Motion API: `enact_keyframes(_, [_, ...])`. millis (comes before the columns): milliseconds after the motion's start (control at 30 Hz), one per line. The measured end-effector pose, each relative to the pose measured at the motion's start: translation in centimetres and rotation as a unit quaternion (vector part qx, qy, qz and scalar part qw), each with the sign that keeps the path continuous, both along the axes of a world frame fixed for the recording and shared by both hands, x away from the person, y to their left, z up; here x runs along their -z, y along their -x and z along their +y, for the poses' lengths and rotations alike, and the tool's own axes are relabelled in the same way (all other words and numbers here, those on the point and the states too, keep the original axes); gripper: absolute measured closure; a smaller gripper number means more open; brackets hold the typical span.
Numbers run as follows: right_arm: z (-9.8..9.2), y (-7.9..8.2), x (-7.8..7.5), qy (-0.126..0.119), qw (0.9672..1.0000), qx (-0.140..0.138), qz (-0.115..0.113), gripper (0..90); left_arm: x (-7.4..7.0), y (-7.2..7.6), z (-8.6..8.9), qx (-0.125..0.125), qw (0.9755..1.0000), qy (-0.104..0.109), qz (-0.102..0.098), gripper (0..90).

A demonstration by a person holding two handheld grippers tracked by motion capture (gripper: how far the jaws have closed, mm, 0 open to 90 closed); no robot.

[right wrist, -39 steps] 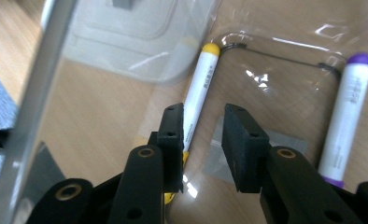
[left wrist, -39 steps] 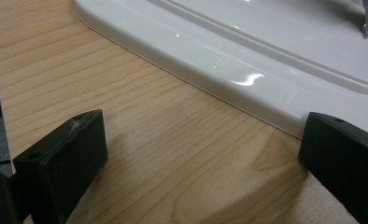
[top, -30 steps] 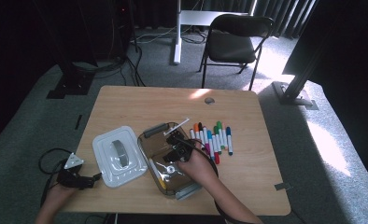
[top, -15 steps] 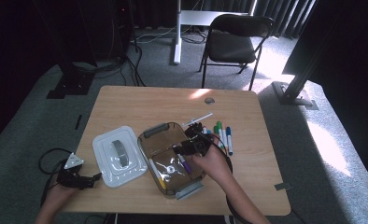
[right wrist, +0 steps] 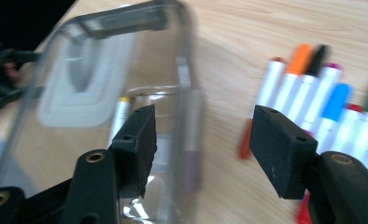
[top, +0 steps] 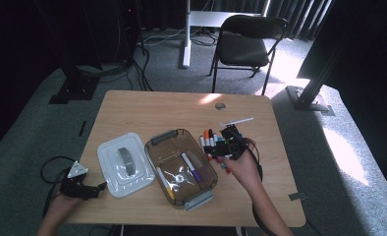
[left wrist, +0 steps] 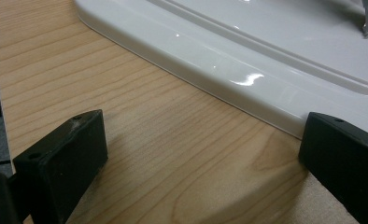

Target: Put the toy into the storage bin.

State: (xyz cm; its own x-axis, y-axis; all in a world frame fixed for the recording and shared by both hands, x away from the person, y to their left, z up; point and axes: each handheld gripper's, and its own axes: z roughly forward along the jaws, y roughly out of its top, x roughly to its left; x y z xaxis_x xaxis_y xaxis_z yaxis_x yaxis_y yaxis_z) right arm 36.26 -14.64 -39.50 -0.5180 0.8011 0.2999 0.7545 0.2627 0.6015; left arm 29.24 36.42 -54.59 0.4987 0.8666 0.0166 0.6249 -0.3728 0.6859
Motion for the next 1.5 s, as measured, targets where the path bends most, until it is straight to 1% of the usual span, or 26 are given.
enact_keyframes(100, [-1.5,-0.5,0.5,-0.002,0.9997,0.024,0.003,36.0,0.0,0.0,0.0,0.0,1.0,0.0,0.0,1.7])
enact_keyframes(167, [-2.5,-0.7,0.9,0.007,0.9992,0.038,-0.004,27.8,0.0,0.0,0.0,-0.001,1.0,0.001,0.0,1.7])
enact_keyframes(200, [-2.9,-0.9,1.1,0.01,0.9989,0.046,-0.003,25.7,0.0,0.0,0.0,-0.001,1.0,0.001,0.0,1.7])
enact_keyframes(233, [-3.4,-1.1,1.3,0.005,0.9986,0.053,-0.004,22.5,0.0,0.0,0.0,-0.001,1.0,0.001,0.0,1.7])
enact_keyframes(267, [-3.9,-1.3,1.5,0.007,0.9981,0.06,-0.007,21.3,0.0,0.0,0.0,-0.001,1.0,0.001,0.0,1.7])
enact_keyframes(300, [-4.4,-1.5,1.8,0.013,0.9976,0.067,-0.009,17.3,0.0,0.0,0.0,-0.001,1.0,0.001,0.0,1.7])
enact_keyframes(367, [-5.2,-1.9,2.2,0.011,0.997,0.076,-0.009,17.3,0.0,0.0,0.0,-0.001,1.0,0.001,0.0,1.7])
enact_keyframes(400, [-5.7,-2.0,2.4,0.019,0.9961,0.086,-0.01,17.8,0.0,0.0,0.0,-0.001,1.0,0.001,0.0,1.7])
enact_keyframes(433, [-6.1,-2.2,2.6,0.018,0.9958,0.088,-0.015,22.8,0.0,0.0,0.0,-0.001,1.0,0.001,0.0,1.7])
enact_keyframes(467, [-6.7,-2.3,2.9,0.022,0.9952,0.092,-0.023,24.1,0.0,0.0,0.0,-0.001,1.0,0.001,0.0,1.7])
enact_keyframes(533, [-7.3,-2.5,3.4,0.044,0.9925,0.11,-0.031,32.2,0.0,0.0,0.0,-0.001,1.0,0.001,0.0,1.7])
enact_keyframes(567, [-7.7,-2.7,3.7,0.047,0.9917,0.116,-0.032,32.9,0.0,0.0,0.0,-0.001,1.0,0.001,0.0,1.7])
enact_keyframes(600, [-8.0,-2.9,4.0,0.05,0.9907,0.122,-0.032,39.4,0.0,0.0,0.0,-0.001,1.0,0.001,0.0,1.7])
enact_keyframes(633, [-8.4,-3.2,4.4,0.06,0.9897,0.126,-0.034,41.4,0.0,0.0,0.0,-0.001,1.0,0.001,0.0,1.7])
enact_keyframes(667, [-8.6,-3.4,4.7,0.07,0.9876,0.136,-0.034,43.7,0.0,0.0,0.0,-0.001,1.0,0.001,0.0,1.7])
enact_keyframes(733, [-9.3,-4.0,5.5,0.067,0.987,0.144,-0.026,47.3,0.0,0.0,0.0,-0.001,1.0,0.001,0.0,1.7])
enact_keyframes(767, [-9.5,-4.3,5.9,0.072,0.9854,0.152,-0.022,50.2,0.0,0.0,0.0,-0.001,1.0,0.001,0.0,1.7])
enact_keyframes(967, [-10.3,-5.8,8.1,0.083,0.9819,0.17,0.004,56.1,0.0,0.0,0.0,-0.001,1.0,0.001,0.0,1.7])
enact_keyframes(1033, [-10.6,-6.3,8.8,0.077,0.9819,0.173,0.012,57.8,0.0,0.0,0.0,-0.001,1.0,0.001,0.0,1.7])
enact_keyframes(1100, [-10.6,-6.7,9.4,0.082,0.9803,0.179,0.019,59.2,0.0,0.0,0.0,-0.001,1.0,0.001,0.0,1.7])
enact_keyframes(1133, [-10.6,-6.7,9.4,0.082,0.9803,0.179,0.019,59.2,0.0,0.0,0.0,-0.001,1.0,0.001,0.0,1.7])
enact_keyframes(1167, [-10.5,-7.1,10.0,0.083,0.9801,0.178,0.026,59.9,0.0,0.0,0.0,-0.001,1.0,0.001,0.0,1.7])
enact_keyframes(1233, [-10.4,-7.3,10.4,0.084,0.9799,0.178,0.031,60.3,0.0,0.0,0.0,-0.001,1.0,0.001,0.0,1.7])
enact_keyframes(1367, [-10.4,-8.0,11.2,0.09,0.9775,0.186,0.043,65.0,0.0,0.0,0.0,-0.001,1.0,0.001,0.0,1.7])
enact_keyframes(1433, [-10.4,-8.2,11.5,0.096,0.9766,0.187,0.047,65.5,0.0,0.0,0.0,-0.001,1.0,0.001,0.0,1.7])
enact_keyframes(1500, [-10.3,-8.3,11.7,0.096,0.9768,0.185,0.05,66.1,0.0,0.0,0.0,-0.001,1.0,0.001,0.0,1.7])
